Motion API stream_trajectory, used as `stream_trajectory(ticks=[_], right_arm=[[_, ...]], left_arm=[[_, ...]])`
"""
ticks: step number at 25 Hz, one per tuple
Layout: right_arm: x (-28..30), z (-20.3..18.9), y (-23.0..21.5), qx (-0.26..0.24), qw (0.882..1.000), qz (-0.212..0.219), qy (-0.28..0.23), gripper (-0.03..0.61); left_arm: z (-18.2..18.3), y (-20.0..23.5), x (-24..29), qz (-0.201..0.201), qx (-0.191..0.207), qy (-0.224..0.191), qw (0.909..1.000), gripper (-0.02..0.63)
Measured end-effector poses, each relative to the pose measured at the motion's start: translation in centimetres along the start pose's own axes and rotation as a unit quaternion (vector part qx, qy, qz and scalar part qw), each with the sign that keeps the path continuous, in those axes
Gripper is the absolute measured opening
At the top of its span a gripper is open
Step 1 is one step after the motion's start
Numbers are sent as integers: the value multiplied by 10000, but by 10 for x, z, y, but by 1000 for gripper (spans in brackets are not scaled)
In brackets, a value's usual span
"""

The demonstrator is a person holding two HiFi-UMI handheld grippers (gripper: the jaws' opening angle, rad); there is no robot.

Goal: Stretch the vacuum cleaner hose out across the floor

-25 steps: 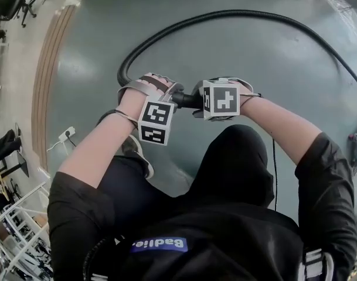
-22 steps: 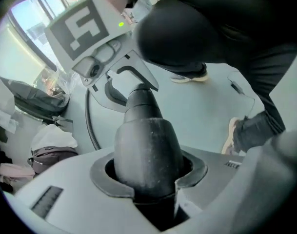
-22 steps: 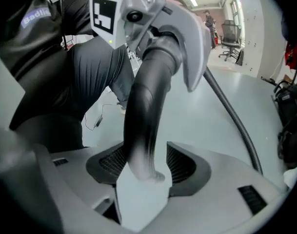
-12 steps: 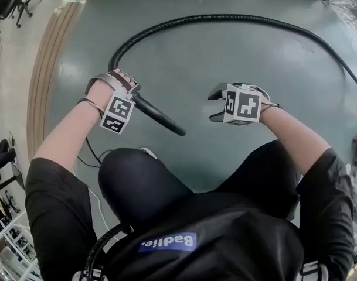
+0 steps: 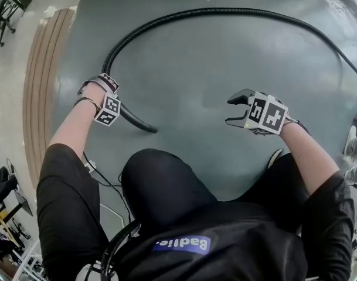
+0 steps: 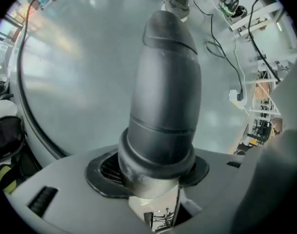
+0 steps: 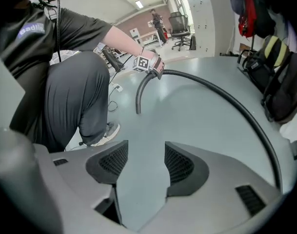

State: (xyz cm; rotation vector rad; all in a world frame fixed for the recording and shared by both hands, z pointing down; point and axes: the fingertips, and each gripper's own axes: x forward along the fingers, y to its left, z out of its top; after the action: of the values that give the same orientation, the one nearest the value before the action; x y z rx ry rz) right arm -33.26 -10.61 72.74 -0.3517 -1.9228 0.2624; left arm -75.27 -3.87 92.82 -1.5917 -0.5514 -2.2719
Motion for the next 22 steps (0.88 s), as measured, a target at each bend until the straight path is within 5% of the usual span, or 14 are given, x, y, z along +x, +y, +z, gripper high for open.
stream_trajectory(ticks=[7,12,15,17,20,22], right_arm=[[-14,13,-17,643,9956,-543,-413,233],[-39,9,-41,756,9902,-758,-899,233],[-47,11,-49,675,9895,-774,-1019,233],[-47,14,-55,590,9888,-792,-1117,233],[-49,4,-61,516,9881,-800,-1204,233],[-45,1,-59,508,9884,-723,-1239,233]], left_arm=[[-19,-13,55,-249,-559,-619,9962,333],[-15,-6,39,-324,-2116,-1803,9600,438],[-24,0,18,-18,-2597,-1995,9449,445],[-26,-15,14,65,-2535,-1800,9504,445],[-16,-21,2,81,-1853,-1365,9731,445],[-9,-9,-19,234,-1992,-1693,9649,446]])
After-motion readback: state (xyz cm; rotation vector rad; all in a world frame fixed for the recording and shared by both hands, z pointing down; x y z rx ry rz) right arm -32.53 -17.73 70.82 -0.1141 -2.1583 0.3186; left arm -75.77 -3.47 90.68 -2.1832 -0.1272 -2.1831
